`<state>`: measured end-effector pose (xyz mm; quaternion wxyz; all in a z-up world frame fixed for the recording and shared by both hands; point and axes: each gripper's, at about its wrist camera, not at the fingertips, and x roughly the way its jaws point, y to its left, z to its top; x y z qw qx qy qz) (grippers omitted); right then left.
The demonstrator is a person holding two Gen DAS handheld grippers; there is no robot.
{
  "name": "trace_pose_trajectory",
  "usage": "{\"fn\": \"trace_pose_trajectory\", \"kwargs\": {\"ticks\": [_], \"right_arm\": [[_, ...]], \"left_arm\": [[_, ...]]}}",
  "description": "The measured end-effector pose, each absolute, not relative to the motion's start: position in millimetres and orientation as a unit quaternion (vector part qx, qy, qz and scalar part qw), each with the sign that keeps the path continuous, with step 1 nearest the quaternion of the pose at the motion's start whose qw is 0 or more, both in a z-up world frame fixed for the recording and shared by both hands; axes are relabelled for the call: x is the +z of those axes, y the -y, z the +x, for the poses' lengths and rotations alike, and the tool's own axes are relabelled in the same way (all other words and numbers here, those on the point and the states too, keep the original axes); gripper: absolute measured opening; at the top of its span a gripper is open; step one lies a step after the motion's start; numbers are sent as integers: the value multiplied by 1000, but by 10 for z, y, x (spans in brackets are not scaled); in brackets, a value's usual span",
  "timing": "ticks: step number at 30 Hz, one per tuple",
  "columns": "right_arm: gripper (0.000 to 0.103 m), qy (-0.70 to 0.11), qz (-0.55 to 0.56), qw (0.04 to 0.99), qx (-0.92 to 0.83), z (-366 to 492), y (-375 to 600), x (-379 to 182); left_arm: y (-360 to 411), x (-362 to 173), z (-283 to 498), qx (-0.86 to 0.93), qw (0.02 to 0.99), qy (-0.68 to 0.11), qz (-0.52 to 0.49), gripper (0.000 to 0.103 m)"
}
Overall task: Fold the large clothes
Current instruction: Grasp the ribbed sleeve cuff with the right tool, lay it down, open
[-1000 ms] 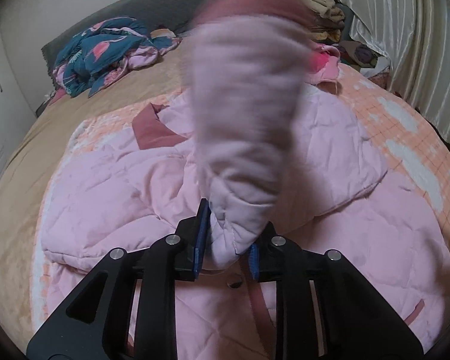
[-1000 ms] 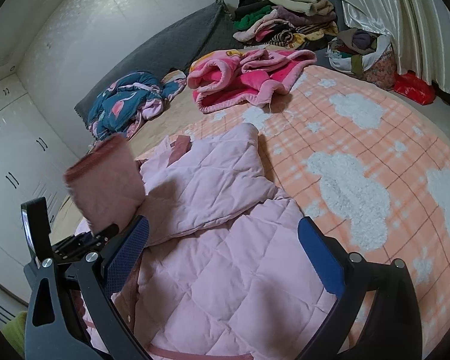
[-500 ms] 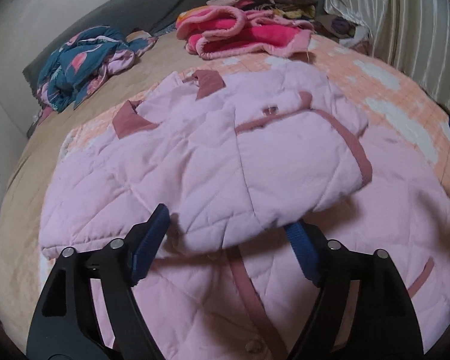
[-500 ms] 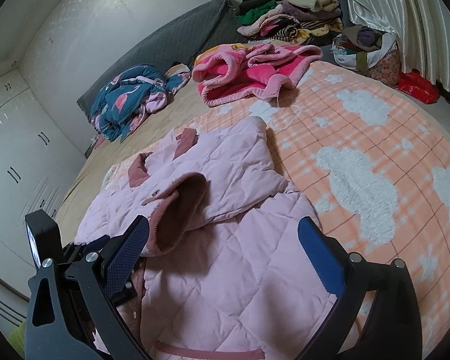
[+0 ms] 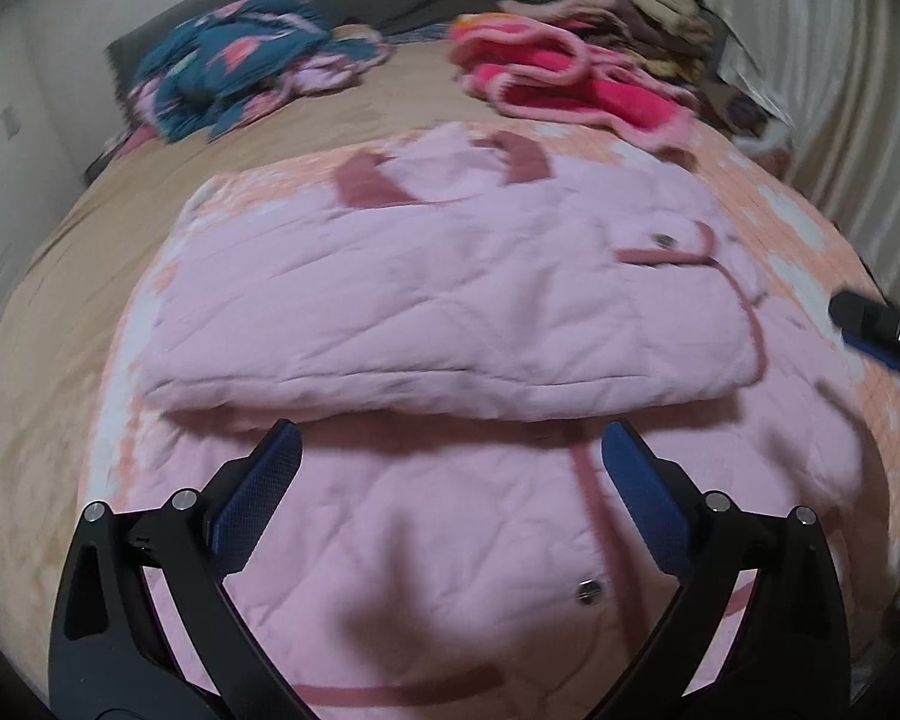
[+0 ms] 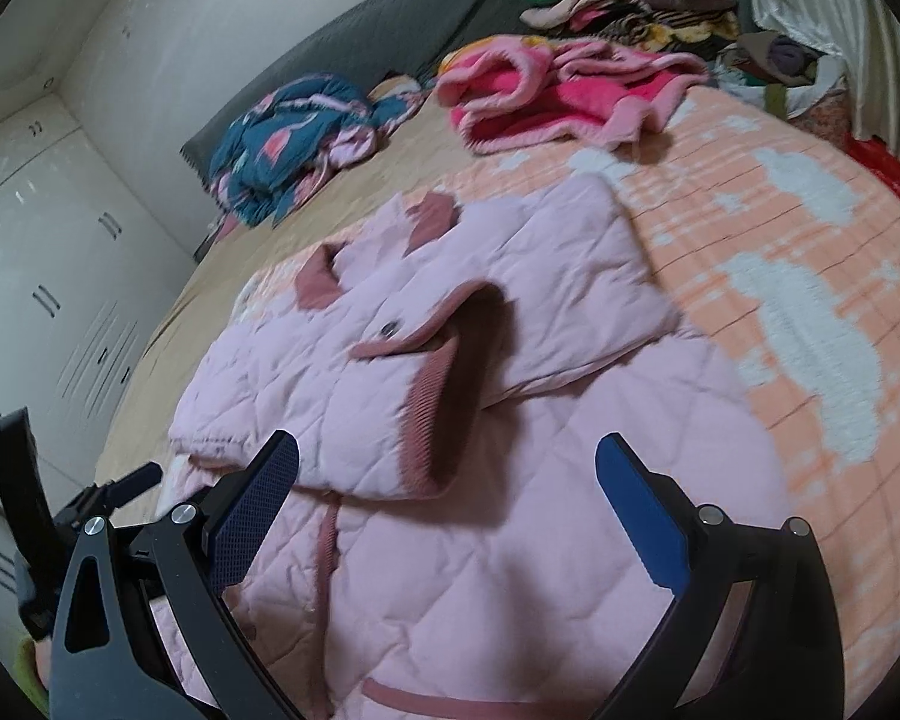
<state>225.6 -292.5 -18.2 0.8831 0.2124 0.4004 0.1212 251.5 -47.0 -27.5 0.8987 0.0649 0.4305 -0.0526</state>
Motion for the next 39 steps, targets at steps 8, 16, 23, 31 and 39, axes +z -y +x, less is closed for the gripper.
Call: {"fn": "trace_pose_trajectory", "kwargs": {"ticks": [8,16,23,31,39], "right_arm": [[99,-433,207,866,142,2430,2528,-386],[99,-455,234,850,126,2591,2366,-623],[71,-442,278,842,135,2692,2411,-722],[22,-366,219,887,179,2678,2361,-360],[20,-252,33,950,183,2873,2215,615]], "left_arm": [[-181,-238,2499,27,899,-436,20,94],[-566,-217,2474,51,896,-440,-14,94],[-728,-222,2556,56,895,-442,-29,94],[-891,-282,2652,60,891,-447,-48,94],[-981,-126,2807,61,896,-436,-53,94]]}}
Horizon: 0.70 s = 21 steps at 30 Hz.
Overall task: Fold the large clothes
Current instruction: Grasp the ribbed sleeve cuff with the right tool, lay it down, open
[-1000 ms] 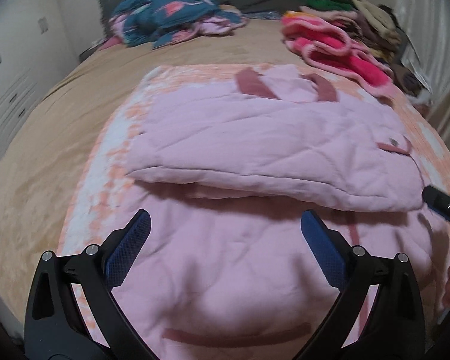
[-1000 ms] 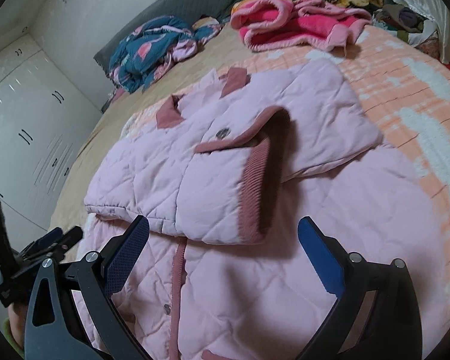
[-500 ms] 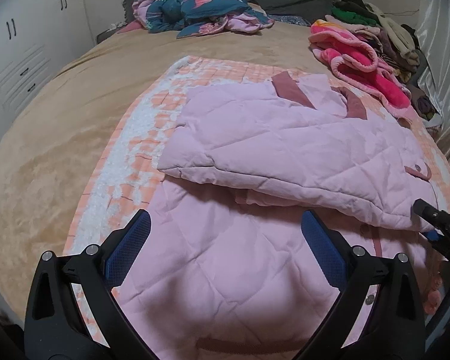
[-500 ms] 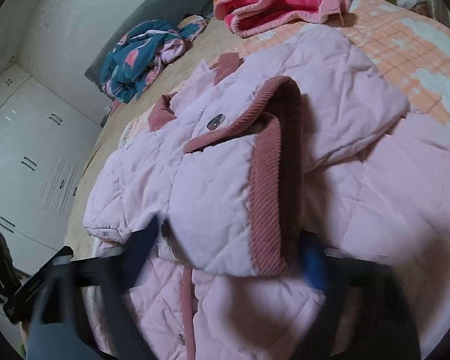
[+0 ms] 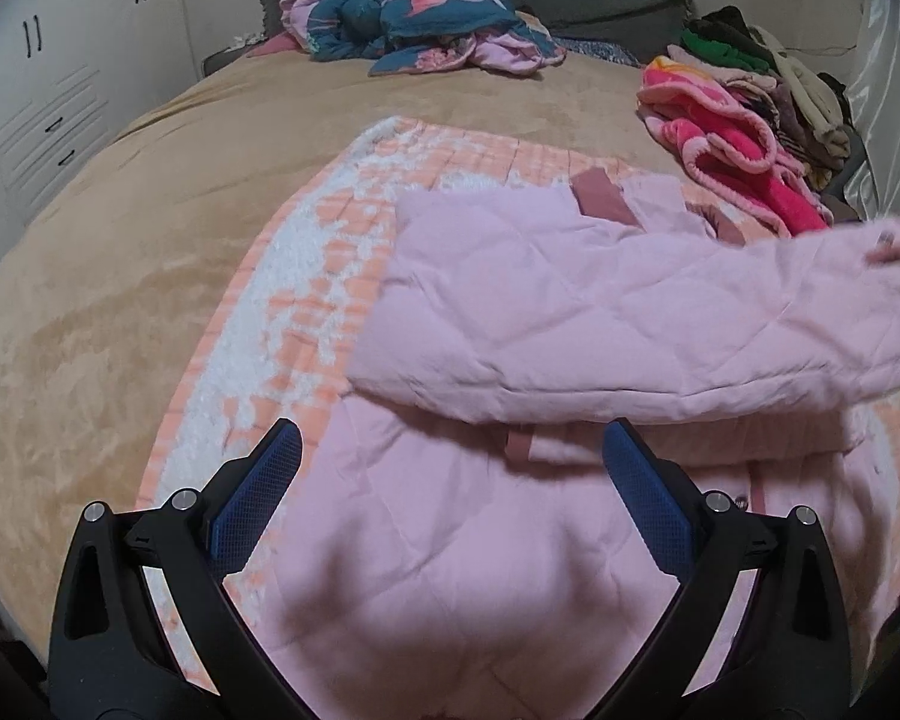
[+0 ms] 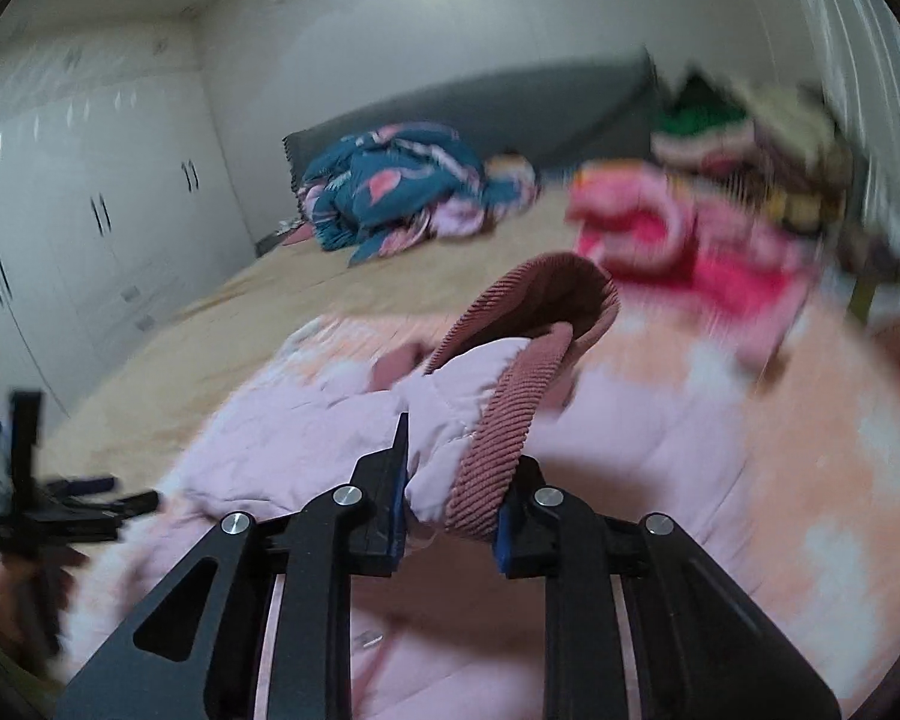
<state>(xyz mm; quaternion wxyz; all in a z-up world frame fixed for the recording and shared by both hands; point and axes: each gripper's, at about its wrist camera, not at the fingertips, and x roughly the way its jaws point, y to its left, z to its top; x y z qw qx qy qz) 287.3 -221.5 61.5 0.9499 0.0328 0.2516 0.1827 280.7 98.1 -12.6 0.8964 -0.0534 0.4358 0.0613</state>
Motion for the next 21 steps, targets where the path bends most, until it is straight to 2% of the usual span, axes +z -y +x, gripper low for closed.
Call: {"fn": "trace_pose_trajectory", "kwargs": {"ticks": [4,15,21], "right_arm": [[20,-246,-1,955,163,3061,2277,599],[22,-331,27,934,130,3234,2480,-201],[33,-364,37,924,115,3199,2522,-404]], "left_arm": [[-976,-51,2917,60,900,-429,-53,94],[-845,-140,3139,40,897,-439,-41,94],[-718,-238,3246,24,891,-451,-43,94]]}}
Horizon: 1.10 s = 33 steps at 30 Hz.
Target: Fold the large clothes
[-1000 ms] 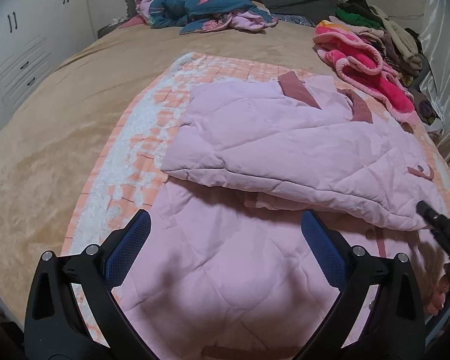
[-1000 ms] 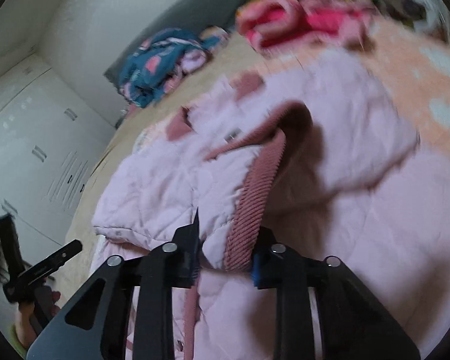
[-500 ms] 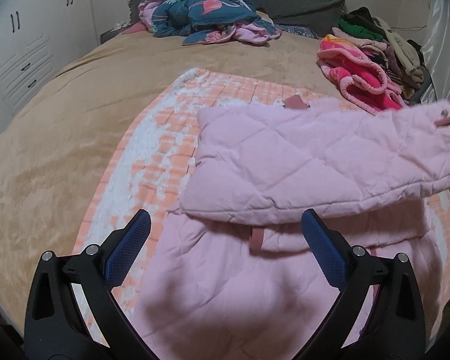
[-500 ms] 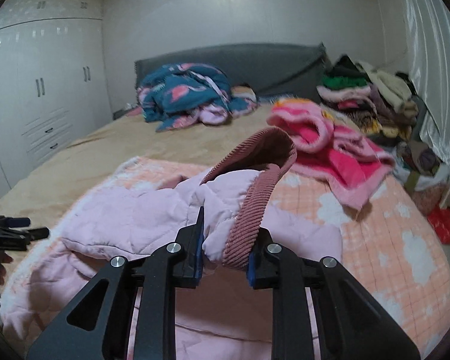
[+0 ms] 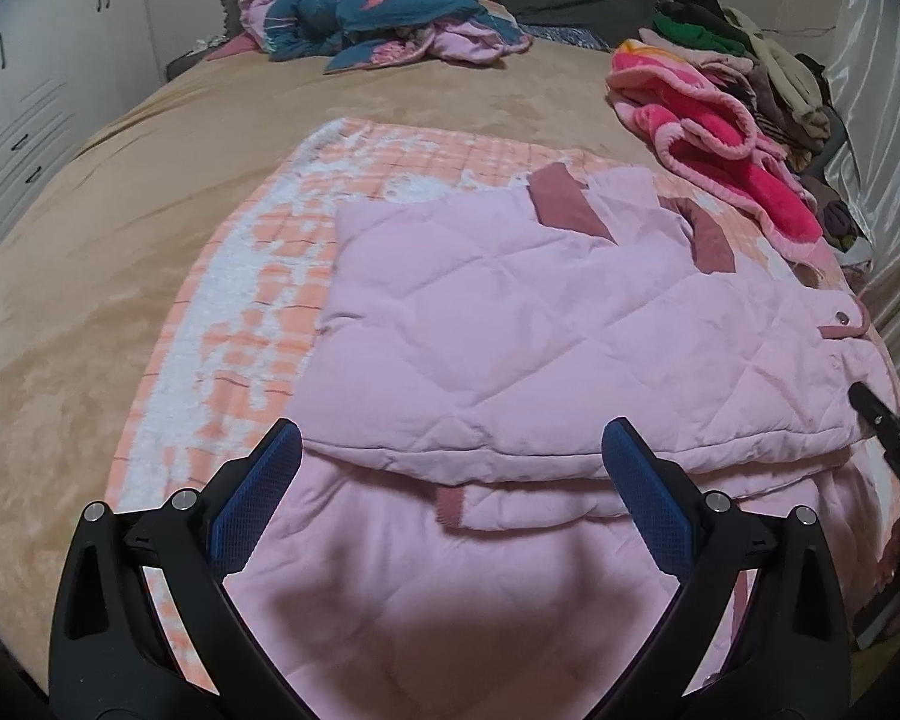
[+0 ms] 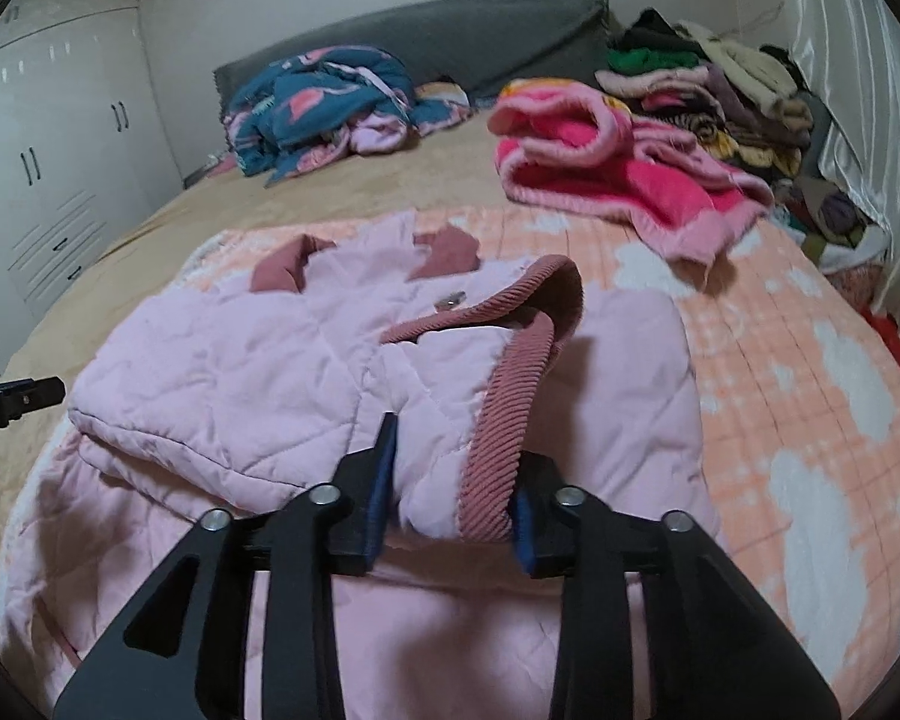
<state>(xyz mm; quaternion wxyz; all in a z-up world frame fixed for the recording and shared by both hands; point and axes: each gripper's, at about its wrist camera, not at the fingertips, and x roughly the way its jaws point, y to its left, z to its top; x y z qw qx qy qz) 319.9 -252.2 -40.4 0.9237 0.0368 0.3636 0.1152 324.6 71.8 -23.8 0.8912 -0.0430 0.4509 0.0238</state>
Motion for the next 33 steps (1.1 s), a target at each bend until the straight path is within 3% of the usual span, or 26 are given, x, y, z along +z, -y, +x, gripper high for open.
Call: {"fn": "trace_pose_trajectory", "kwargs": {"ticks": [3,5,7,12,17,24,27,33], "right_arm": [[46,-377,48,919,110,3191,2559,-432],[68,-373,53,921,97,3157,2597,-394],[74,-363,56,926,84,3118,2656,-330],[80,-345,52,934,78,3099,2696,-92],[80,-341,19,934,105,3193,2498,94],[80,-346,-35,925,151,3361,2015,183],[92,-361,-50,918,158,3478,1832,149],[93,-412,-89,896,141,3816,1618,-166]], "left_arm": [[-650,-256,3289,16,891,-453,-39,94],[-597,-261,3330,10,890,-454,-35,94],[-547,-261,3372,2,891,-452,-30,94],[-424,-269,3485,-14,892,-451,-31,93],[-243,-409,3655,-51,878,-475,-25,84],[-245,-758,3802,-51,855,-515,-19,88],[-266,-834,3832,-51,852,-520,-27,89],[-281,-884,3833,-54,851,-522,-30,89]]}}
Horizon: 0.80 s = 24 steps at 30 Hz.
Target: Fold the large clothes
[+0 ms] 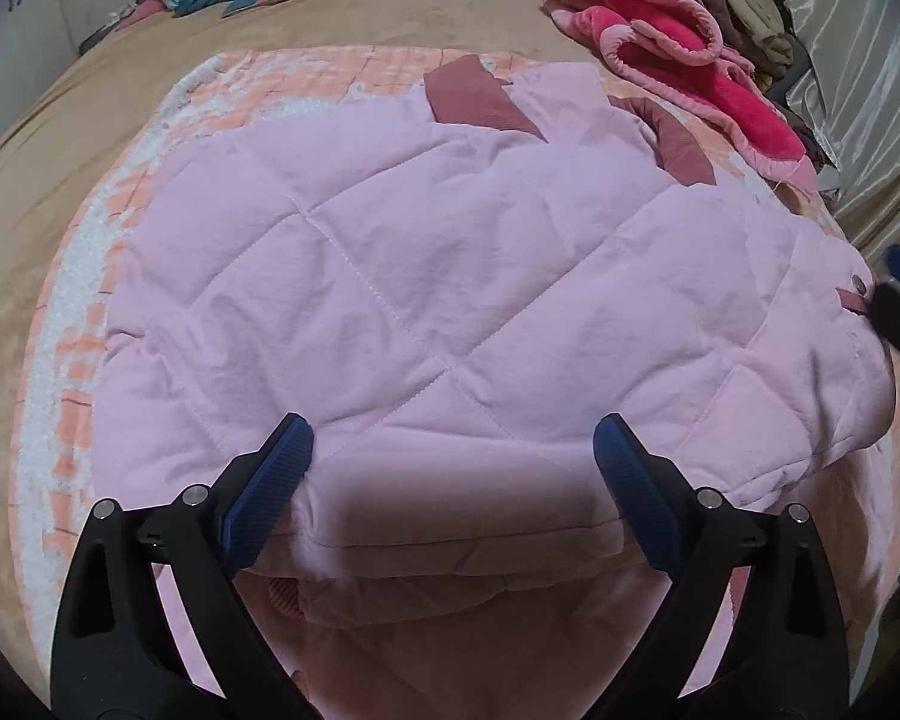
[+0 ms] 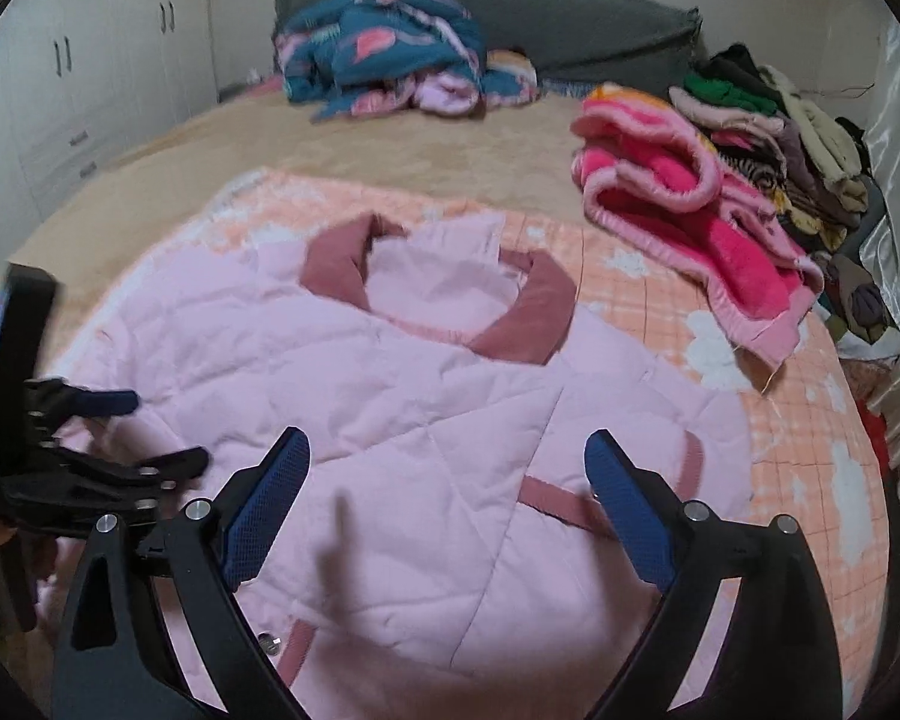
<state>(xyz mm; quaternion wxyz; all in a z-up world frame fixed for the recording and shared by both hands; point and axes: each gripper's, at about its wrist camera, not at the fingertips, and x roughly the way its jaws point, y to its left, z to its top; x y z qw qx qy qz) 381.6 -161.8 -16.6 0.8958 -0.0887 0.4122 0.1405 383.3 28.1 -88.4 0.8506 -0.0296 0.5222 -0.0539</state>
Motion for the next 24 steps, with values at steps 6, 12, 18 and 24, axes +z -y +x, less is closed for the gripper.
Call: {"fn": "trace_pose_trajectory", "kwargs": {"ticks": [6,12,18,24], "right_arm": [[99,-493,-52,862,104,4179,1801,-810],[99,-498,-41,860,102,4225,1826,-928],[99,-491,-33,865,99,4171,1849,-917],[99,-492,-28,865,89,4070,1872,-866]], "left_arm": [[-291,-904,3834,-61,853,-518,-30,90],[-278,-907,3831,-60,855,-514,-29,90],[-288,-782,3709,-35,865,-499,-36,94],[-334,-628,3554,-33,868,-494,-38,94]]}}
